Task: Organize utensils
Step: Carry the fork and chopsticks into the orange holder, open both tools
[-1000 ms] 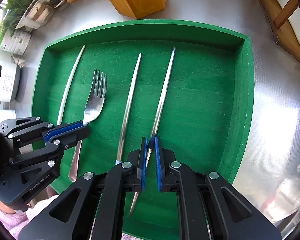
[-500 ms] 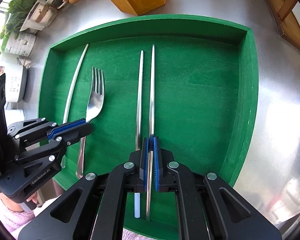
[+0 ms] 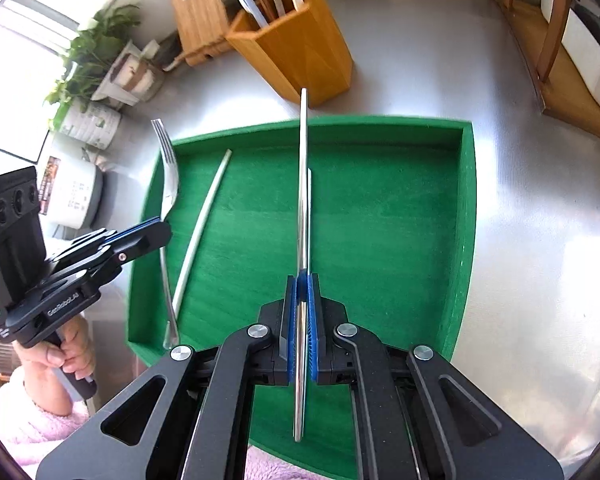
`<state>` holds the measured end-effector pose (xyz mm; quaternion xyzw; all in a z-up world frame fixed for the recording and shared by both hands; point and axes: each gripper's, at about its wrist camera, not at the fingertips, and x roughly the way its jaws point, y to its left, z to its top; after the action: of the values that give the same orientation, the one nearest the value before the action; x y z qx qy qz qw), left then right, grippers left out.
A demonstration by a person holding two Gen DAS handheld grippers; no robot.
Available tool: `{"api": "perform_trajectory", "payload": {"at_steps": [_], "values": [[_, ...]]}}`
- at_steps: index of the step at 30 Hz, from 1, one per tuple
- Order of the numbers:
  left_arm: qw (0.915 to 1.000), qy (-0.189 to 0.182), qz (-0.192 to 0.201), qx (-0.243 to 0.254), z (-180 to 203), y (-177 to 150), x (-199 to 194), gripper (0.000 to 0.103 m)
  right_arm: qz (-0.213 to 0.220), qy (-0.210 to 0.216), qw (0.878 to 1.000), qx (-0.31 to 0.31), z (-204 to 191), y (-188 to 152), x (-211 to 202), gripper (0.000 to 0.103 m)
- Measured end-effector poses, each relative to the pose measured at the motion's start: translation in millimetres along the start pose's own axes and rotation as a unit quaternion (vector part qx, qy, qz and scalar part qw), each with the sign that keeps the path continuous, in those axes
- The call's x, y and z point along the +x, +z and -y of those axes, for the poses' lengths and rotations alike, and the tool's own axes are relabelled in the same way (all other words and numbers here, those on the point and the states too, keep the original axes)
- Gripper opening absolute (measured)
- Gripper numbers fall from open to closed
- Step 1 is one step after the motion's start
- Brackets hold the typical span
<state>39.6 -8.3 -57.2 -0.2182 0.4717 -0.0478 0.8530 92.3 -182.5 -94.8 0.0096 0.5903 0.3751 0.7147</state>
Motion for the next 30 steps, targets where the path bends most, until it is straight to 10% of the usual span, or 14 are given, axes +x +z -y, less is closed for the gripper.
{"api": "perform_trajectory", "payload": {"at_steps": [12, 30], "values": [[0.9798, 0.008, 0.193, 0.050, 20, 53, -41, 0.005, 0.275, -0.002, 0.957, -0.088, -33, 34, -69, 0.005], [0.9434, -0.004, 0.329, 0.042, 10, 153, -7, 0.005, 0.427, -0.038, 0.895, -0.121, -39, 133, -62, 0.005]]}}
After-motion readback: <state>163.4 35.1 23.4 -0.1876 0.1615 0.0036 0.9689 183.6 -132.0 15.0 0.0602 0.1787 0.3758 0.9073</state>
